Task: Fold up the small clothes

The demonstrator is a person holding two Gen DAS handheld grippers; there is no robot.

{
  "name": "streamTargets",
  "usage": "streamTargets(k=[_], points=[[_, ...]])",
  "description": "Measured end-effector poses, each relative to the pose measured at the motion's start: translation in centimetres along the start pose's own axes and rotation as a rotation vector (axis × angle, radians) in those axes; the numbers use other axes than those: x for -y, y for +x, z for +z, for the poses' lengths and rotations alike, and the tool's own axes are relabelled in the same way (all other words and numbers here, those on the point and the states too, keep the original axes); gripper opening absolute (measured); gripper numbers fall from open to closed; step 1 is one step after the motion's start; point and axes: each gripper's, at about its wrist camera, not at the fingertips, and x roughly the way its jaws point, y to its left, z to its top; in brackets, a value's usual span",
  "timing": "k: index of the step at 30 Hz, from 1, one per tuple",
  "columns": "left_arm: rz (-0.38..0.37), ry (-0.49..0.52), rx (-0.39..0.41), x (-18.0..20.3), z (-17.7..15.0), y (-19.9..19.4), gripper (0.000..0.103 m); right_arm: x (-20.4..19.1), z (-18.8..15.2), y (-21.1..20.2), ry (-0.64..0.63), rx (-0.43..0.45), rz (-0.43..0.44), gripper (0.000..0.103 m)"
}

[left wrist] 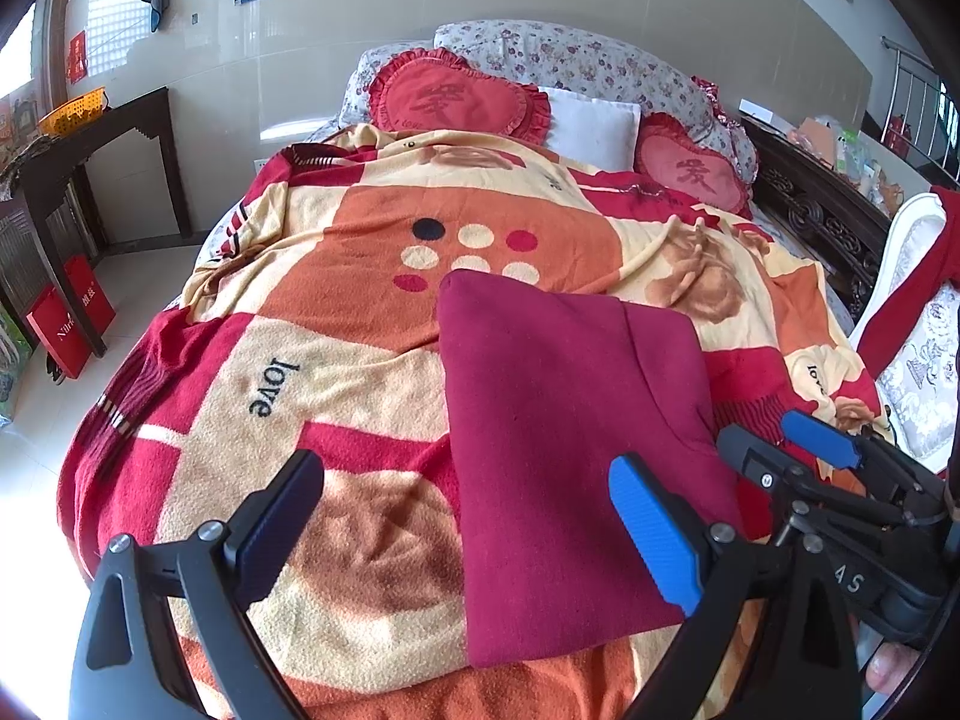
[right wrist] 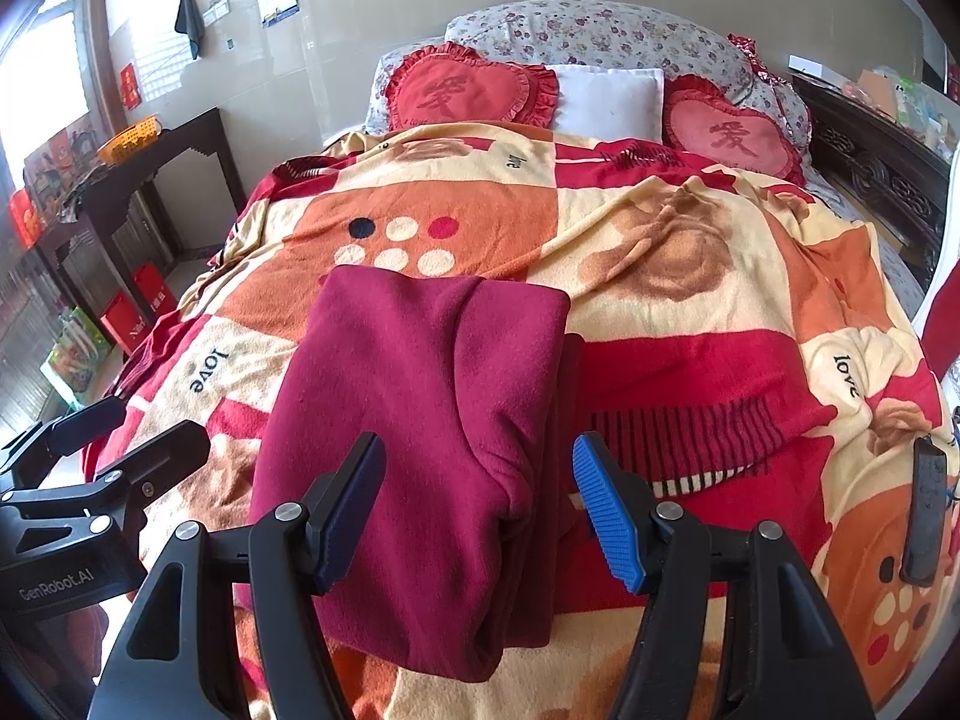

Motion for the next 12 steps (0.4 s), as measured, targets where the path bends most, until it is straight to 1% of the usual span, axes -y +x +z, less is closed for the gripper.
streamTargets(k=[8,10,12], points=[[-0.013,-0.006,-0.010,-0.12,0.21,0.71,0.098,-0.22,0.26,0.36,-0.002,-0.006,0.002,0.046],[-0.018,-0.002,0.000,-0.10,0.12,0.72,0.098,-0.26,0.24,0.44,-0.002,-0.009,0.004,0.046],[-0.006,0.005,0.013,-0.04,0.01,0.62,0.098,-0.27,0.12,0.55,-0.002,-0.010,0.004,0.046]])
